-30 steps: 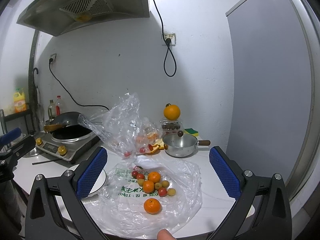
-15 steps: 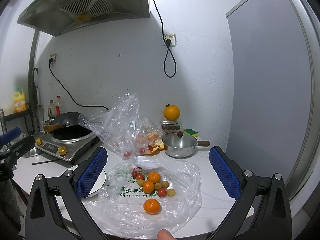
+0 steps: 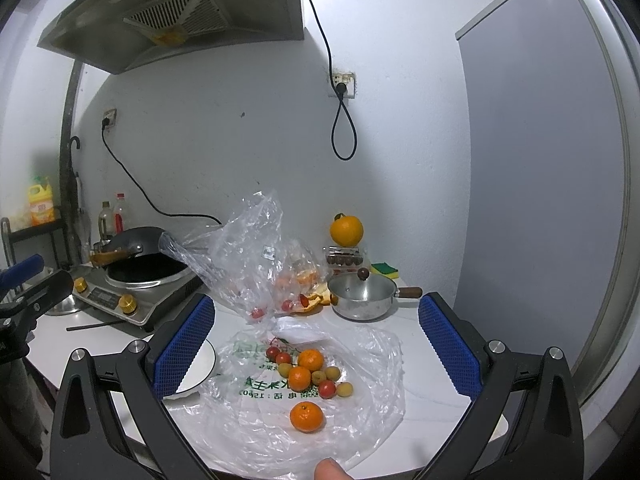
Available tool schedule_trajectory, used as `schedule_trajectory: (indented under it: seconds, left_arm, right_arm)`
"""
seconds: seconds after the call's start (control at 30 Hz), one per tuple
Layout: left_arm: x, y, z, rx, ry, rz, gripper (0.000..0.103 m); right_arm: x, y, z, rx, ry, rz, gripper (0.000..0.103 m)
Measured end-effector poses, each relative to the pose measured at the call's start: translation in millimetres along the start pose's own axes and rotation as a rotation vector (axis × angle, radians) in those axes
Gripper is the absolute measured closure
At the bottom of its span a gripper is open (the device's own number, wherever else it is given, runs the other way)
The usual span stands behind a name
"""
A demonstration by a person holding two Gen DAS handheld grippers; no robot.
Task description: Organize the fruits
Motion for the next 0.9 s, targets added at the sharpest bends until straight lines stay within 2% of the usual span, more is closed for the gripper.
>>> schedule_trajectory:
  seconds: [0.53,0.9]
  left_arm:
    - [-0.4,1.6,3.6,0.006,0.0,0.0,0.0]
    - [-16.8,-5.1,28.7,0.042,-0.013,0.015,0.001]
  right_arm:
    - [1.9,-0.7,4.0,0.01,0.011,-0.001,0.0]
    - [-11.2,-4.6,17.0,0.01,0.003,-0.002,0.0]
Point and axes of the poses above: each gripper's, at about its wrist camera, not at the fingertips, and z roughly the way its jaws point, x to its left, y to its top, the point moved 2 cm from there along z, roughly the way its jaws point, and after that the axes turned 4 degrees about y, right-handed, at the moved point
